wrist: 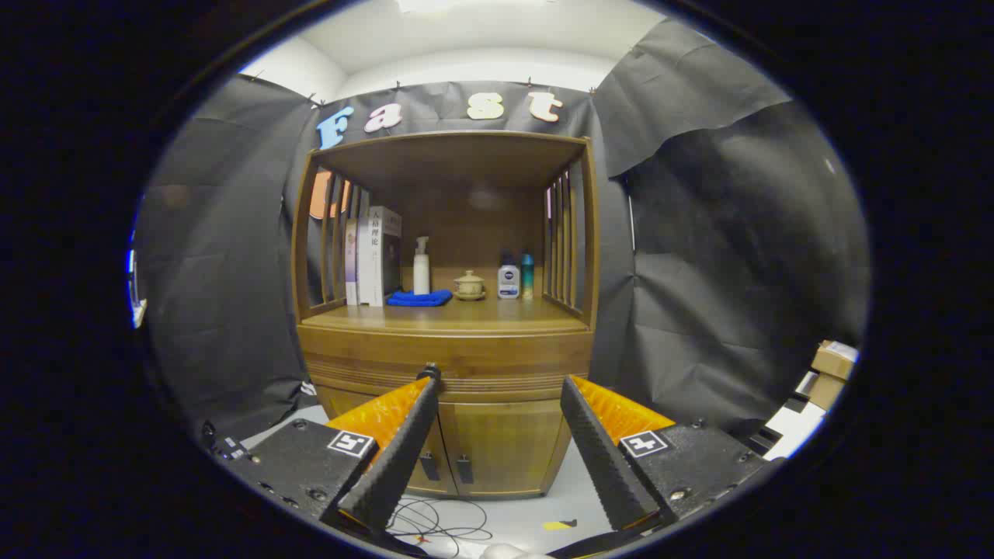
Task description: Pull open the drawer, take out the items inside it, and place them on the countertop above the cabinet.
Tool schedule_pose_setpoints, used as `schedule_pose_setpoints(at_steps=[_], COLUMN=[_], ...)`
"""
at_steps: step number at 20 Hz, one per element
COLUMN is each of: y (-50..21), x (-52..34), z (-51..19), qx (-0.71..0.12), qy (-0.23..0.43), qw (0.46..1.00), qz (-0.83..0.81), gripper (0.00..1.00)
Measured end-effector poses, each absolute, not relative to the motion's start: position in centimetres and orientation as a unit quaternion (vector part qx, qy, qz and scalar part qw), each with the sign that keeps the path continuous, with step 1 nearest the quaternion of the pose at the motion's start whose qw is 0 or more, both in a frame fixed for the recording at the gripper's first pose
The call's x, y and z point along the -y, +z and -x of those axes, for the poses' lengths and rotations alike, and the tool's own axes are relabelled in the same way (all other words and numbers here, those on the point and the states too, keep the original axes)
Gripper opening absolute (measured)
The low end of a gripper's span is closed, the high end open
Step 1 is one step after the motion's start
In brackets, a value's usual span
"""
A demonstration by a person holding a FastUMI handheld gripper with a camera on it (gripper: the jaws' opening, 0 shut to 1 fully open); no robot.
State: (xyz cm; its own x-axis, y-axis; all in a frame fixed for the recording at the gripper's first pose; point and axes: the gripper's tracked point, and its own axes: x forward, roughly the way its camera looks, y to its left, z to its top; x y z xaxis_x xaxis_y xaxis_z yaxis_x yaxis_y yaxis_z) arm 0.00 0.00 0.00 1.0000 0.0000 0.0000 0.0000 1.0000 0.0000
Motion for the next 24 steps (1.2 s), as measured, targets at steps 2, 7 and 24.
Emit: schedule_pose_setpoints(at_steps=[2, 7, 24], y=[-0.1, 0.1, -0.8], x=[0.0, -0.1, -7.3], z=[0.0, 0.2, -10.8], qx=[-0.002, -0.003, -0.013], qy=[0.001, 0.002, 0.034], qw=[1.000, 1.000, 0.999], qz=[0.001, 0.002, 0.004], gripper=[1.00, 1.00, 1.00])
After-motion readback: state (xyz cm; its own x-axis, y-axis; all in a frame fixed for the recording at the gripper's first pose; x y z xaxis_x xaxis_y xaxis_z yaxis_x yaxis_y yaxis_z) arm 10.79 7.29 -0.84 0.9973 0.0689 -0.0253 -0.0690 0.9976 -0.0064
